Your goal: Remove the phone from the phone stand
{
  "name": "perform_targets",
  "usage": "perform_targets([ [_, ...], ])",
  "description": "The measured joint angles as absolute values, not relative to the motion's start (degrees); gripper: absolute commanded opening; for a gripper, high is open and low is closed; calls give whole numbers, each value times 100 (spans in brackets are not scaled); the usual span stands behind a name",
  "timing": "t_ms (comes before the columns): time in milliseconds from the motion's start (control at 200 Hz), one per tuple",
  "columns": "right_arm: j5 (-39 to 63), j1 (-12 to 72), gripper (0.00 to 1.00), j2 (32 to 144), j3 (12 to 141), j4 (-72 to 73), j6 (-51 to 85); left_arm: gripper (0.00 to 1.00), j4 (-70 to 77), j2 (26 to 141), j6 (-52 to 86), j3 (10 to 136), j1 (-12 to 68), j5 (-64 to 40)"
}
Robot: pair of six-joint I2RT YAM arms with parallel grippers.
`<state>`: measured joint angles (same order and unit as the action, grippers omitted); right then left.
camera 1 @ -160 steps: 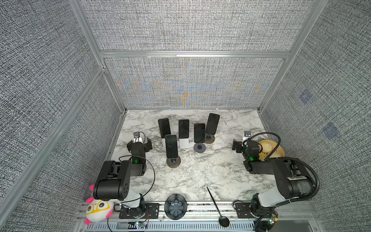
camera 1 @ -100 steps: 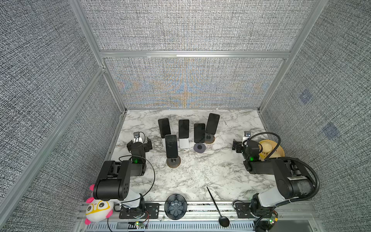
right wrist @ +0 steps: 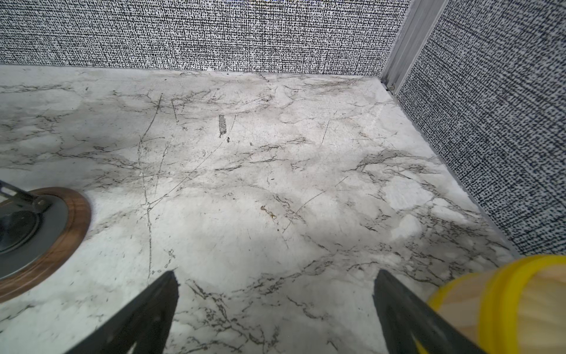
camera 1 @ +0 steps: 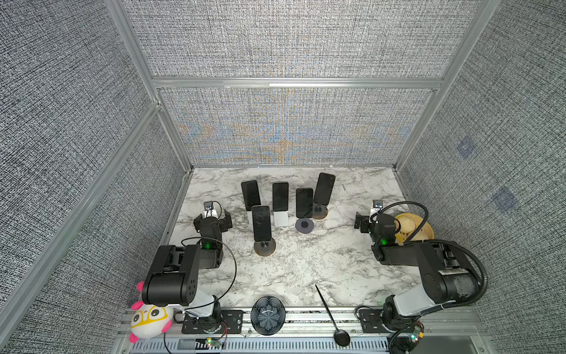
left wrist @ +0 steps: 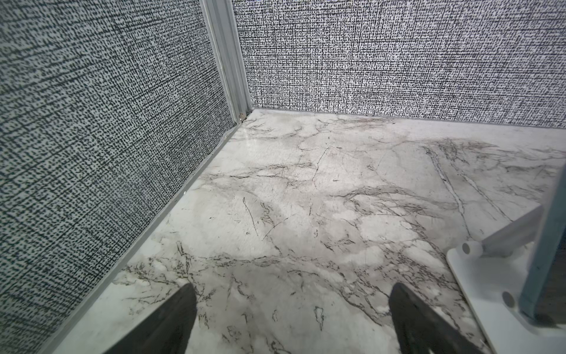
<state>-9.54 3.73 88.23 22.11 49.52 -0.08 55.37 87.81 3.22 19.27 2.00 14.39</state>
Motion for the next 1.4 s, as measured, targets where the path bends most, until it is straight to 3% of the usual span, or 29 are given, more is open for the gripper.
perform_targets([
  [305,-897,336,99,8788,2231,4901,-1,95,5498,8724,322,1935,198,1441],
  [395,-972,336,99,8366,2593,4058,19,89,5389,8510,325,1938,198,1466],
  [500,-1083,342,99,7846,3385,3120,40,93,5319,8342,292,1905,209,1470],
  [725,-1026,521,99,7415,4346,1013,327,94,3175,6055,169,2910,263,1806],
  [925,-1041,613,99,7531,5170,-578,773,88,1022,5026,913,3745,279,2147],
  [1255,-613,635,99,7784,5955,-2150,1299,85,-3035,5081,2471,5443,777,1588],
  [1325,-445,635,99,7808,5957,-2316,1354,98,-3590,5240,2733,5542,1107,1347],
  [1400,-279,639,99,7837,5959,-2462,1428,99,-4012,5437,3004,5686,1505,1249],
])
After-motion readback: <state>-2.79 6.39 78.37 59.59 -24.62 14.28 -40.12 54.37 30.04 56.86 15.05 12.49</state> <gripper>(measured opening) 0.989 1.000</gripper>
